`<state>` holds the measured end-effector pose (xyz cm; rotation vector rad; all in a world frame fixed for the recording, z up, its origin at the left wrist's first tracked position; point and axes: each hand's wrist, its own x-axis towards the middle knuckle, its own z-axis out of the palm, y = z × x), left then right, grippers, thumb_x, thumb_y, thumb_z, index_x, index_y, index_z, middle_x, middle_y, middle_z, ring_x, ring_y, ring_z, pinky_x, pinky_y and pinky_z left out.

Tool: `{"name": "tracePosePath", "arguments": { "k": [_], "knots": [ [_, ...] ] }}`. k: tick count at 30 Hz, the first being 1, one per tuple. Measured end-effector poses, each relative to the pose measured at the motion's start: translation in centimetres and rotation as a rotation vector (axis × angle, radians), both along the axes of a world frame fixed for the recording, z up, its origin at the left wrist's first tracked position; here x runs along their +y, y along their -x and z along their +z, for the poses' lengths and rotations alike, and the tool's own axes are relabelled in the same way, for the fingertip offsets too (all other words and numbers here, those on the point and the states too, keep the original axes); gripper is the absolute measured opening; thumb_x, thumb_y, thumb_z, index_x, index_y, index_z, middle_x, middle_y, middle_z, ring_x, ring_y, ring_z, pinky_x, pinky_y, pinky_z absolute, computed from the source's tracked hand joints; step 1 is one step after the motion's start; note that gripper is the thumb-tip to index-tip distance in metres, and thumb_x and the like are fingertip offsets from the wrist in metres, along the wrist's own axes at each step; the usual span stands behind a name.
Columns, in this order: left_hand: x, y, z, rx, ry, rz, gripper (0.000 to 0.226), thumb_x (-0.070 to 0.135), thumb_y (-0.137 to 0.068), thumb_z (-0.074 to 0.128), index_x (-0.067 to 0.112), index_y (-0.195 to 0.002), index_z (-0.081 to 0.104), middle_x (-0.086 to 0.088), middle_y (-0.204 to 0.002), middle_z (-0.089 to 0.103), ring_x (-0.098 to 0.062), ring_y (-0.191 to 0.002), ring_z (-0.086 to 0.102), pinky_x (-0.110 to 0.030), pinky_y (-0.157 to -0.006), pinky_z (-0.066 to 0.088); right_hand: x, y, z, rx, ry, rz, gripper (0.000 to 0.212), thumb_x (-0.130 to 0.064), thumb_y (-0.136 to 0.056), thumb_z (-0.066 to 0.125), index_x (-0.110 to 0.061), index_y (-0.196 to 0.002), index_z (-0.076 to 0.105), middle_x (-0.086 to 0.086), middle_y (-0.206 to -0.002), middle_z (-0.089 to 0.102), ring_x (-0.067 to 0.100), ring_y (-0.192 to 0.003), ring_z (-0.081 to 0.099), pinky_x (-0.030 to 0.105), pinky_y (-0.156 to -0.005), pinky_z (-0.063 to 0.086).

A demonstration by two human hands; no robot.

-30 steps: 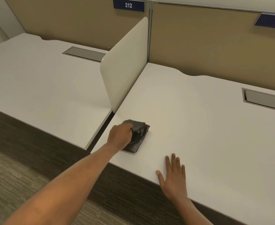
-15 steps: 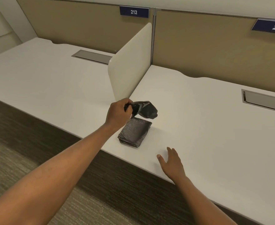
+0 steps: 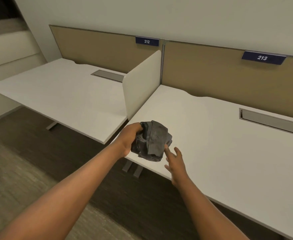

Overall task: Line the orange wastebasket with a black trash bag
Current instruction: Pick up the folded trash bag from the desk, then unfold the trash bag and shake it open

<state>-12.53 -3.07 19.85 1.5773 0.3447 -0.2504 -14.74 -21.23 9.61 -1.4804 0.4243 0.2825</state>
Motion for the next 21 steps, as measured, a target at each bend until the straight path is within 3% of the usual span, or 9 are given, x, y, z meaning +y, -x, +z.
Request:
{"name": "tracePosePath", "arguments": {
  "k": [3,6,7,10,13,14,16,18,21],
  "knots": [
    [-1.1,4.6,1.0,0.067,0.107,0.041,0.041,0.031,-0.091,0.053,0.023,-0.062,0.080,-0.004,-0.079,0.078,-0.019,-0.065,0.075,-0.032,-0.064,0.054,-2.4,5.1,0.8,0.068,-0.204,0.012,0.107,-0.072,-0.065,0.069,-0.024,-0.153,0.030,0.013,-0.158,0.037,0.034,-0.135,0.048,0.054,-0.111,0.043],
    [-2.1,9.2,2.1,0.087,0.199,0.012,0.050,0.032,-0.097,0.046,0.021,-0.062,0.081,-0.003,-0.076,0.079,-0.018,-0.063,0.076,-0.028,-0.050,0.056,-4.7,9.9,1.2,0.115,-0.400,0.041,0.075,-0.062,-0.079,0.069,-0.025,-0.139,0.043,0.016,-0.159,0.035,0.040,-0.138,0.043,0.057,-0.111,0.041],
    [-2.4,10.7,2.4,0.086,0.221,-0.001,0.053,0.032,-0.098,0.044,0.019,-0.063,0.081,-0.004,-0.076,0.079,-0.019,-0.063,0.076,-0.028,-0.048,0.056,-5.3,11.4,1.4,0.140,-0.474,0.052,0.074,-0.058,-0.081,0.071,-0.025,-0.141,0.042,0.017,-0.159,0.034,0.042,-0.140,0.041,0.057,-0.111,0.042],
    [-3.0,14.9,3.2,0.076,0.248,0.001,0.053,0.032,-0.099,0.043,0.015,-0.067,0.082,-0.008,-0.080,0.079,-0.022,-0.070,0.077,-0.029,-0.053,0.058,-6.6,15.7,3.0,0.168,-0.564,0.085,0.080,-0.042,-0.078,0.081,-0.011,-0.143,0.048,0.022,-0.148,0.050,0.040,-0.131,0.054,0.050,-0.097,0.055],
    [-2.6,18.6,4.0,0.071,0.233,0.065,0.041,0.034,-0.097,0.048,0.010,-0.091,0.080,-0.015,-0.099,0.079,-0.028,-0.089,0.076,-0.035,-0.071,0.060,-7.2,18.9,5.2,0.130,-0.514,0.083,0.050,-0.022,-0.070,0.085,-0.003,-0.112,0.067,0.021,-0.116,0.073,0.030,-0.099,0.071,0.039,-0.077,0.062],
    [-2.2,19.7,4.3,0.068,0.213,0.101,0.036,0.035,-0.096,0.051,0.009,-0.098,0.077,-0.016,-0.103,0.078,-0.030,-0.091,0.076,-0.037,-0.075,0.059,-7.3,19.7,5.9,0.119,-0.498,0.084,0.043,-0.019,-0.069,0.085,-0.004,-0.106,0.069,0.017,-0.102,0.077,0.026,-0.088,0.073,0.036,-0.071,0.062],
    [-1.3,21.7,4.7,0.056,0.143,0.182,0.028,0.033,-0.094,0.056,0.010,-0.097,0.073,-0.014,-0.096,0.080,-0.027,-0.080,0.077,-0.036,-0.069,0.059,-7.3,21.1,7.4,0.094,-0.478,0.094,0.038,-0.016,-0.072,0.083,-0.004,-0.105,0.068,0.011,-0.089,0.079,0.023,-0.080,0.075,0.031,-0.063,0.060],
    [-0.4,23.6,5.1,0.021,-0.002,0.252,0.021,0.030,-0.093,0.060,0.012,-0.100,0.068,-0.012,-0.089,0.078,-0.025,-0.074,0.075,-0.031,-0.058,0.056,-7.0,22.4,9.0,0.059,-0.454,0.119,0.040,-0.016,-0.076,0.081,-0.006,-0.112,0.067,0.011,-0.093,0.079,0.024,-0.084,0.075,0.030,-0.061,0.059],
    [1.1,26.4,5.0,-0.087,-0.289,0.359,0.014,0.026,-0.092,0.068,0.018,-0.095,0.056,-0.008,-0.098,0.065,-0.018,-0.078,0.061,-0.031,-0.057,0.045,-5.8,24.4,11.1,-0.004,-0.441,0.167,0.041,-0.018,-0.076,0.080,-0.008,-0.114,0.068,0.011,-0.101,0.079,0.023,-0.084,0.077,0.032,-0.066,0.060]
  ]
}}
